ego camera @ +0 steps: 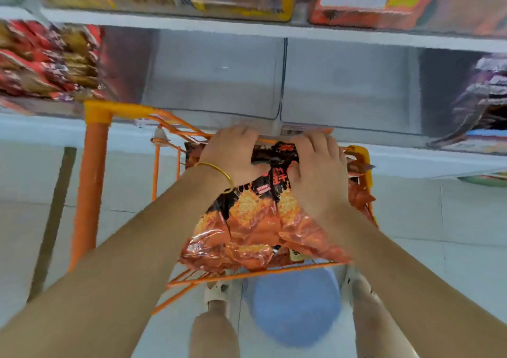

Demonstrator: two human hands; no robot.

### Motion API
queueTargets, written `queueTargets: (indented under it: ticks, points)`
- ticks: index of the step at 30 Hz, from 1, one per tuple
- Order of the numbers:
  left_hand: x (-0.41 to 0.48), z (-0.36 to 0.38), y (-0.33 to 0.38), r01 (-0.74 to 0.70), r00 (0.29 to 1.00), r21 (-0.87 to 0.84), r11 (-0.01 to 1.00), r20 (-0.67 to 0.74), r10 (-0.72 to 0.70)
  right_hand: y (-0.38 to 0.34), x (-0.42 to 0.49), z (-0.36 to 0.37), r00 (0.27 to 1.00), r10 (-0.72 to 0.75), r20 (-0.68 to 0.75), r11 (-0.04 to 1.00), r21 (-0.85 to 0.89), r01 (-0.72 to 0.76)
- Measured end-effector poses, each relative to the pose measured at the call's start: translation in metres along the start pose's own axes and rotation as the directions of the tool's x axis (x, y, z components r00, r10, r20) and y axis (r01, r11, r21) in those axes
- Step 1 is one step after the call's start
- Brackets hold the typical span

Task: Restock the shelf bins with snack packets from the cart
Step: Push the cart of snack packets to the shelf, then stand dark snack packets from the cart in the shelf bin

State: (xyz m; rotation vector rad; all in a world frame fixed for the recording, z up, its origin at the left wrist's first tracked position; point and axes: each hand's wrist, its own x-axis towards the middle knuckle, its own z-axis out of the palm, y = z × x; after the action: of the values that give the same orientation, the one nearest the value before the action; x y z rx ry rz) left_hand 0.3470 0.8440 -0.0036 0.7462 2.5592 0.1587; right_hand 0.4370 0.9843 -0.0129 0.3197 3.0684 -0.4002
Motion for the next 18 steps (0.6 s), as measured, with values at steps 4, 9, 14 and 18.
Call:
queueTargets:
  ticks: [4,9,14,18]
  points:
    - [-0.006,0.008,0.000,0.145,0.986,-0.044,0.988,-0.074,-0.148,0.019,0.014,0.013,0.984,-0.177,-0.008,0.983,0.039,0.177]
    - [0.000,0.013,0.004,0.185,0.976,-0.064,0.981,-0.100,-0.191,0.030,0.032,0.020,0.970,-0.244,0.005,0.967,0.073,0.243]
    - [0.013,0.005,-0.002,0.181,0.982,-0.003,0.983,-0.053,-0.181,0.031,0.050,0.022,0.971,-0.229,0.067,0.961,0.172,0.215]
    - [0.010,0.007,-0.002,0.162,0.985,0.105,0.981,-0.077,-0.154,0.028,0.052,0.027,0.973,-0.228,0.035,0.939,0.272,0.210]
